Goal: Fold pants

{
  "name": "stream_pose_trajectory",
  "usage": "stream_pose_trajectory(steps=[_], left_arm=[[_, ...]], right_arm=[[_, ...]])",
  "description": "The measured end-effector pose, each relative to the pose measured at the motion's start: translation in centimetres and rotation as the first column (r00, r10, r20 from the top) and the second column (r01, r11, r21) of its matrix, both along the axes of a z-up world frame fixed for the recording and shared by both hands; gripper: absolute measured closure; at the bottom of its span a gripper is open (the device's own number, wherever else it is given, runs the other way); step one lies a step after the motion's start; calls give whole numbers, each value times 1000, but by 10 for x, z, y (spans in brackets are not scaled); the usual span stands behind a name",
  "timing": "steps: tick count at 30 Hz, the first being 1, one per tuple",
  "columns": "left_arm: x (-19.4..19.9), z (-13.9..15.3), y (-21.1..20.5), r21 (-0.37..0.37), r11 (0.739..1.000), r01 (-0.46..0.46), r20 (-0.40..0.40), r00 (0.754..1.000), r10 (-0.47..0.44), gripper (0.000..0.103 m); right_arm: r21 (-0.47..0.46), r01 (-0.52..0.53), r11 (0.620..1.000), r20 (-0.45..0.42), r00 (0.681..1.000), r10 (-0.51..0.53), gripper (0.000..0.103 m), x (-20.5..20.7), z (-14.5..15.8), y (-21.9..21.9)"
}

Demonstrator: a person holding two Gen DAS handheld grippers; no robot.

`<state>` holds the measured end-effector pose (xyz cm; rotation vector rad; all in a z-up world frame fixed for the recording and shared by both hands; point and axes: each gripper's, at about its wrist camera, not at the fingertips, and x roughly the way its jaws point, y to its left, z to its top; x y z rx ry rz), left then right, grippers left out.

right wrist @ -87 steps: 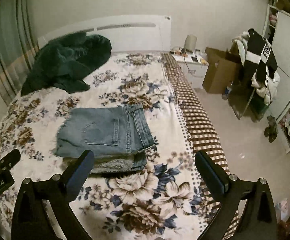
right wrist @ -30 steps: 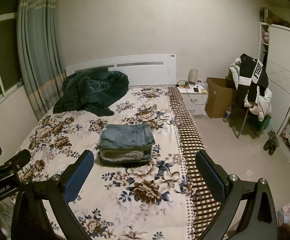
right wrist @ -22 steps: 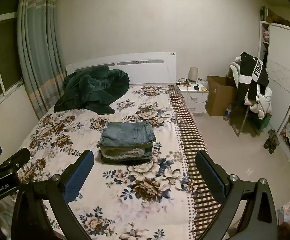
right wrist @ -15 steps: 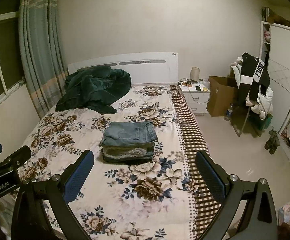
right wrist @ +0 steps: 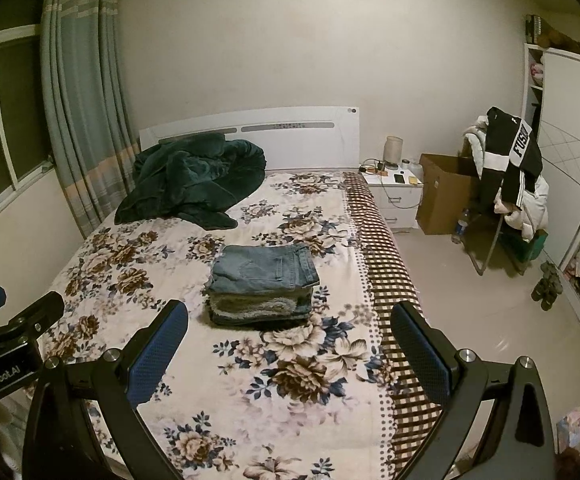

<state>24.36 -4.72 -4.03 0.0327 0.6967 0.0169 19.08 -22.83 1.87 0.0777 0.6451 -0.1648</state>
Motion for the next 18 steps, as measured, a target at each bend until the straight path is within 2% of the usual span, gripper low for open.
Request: stream_pose_trajectory(steps=[18], left_arm=[[0,15,9,5,1000,-9,-5,1000,9,1]], right_arm=[[9,-4,1000,-6,1000,4,0,-4,-4,4]])
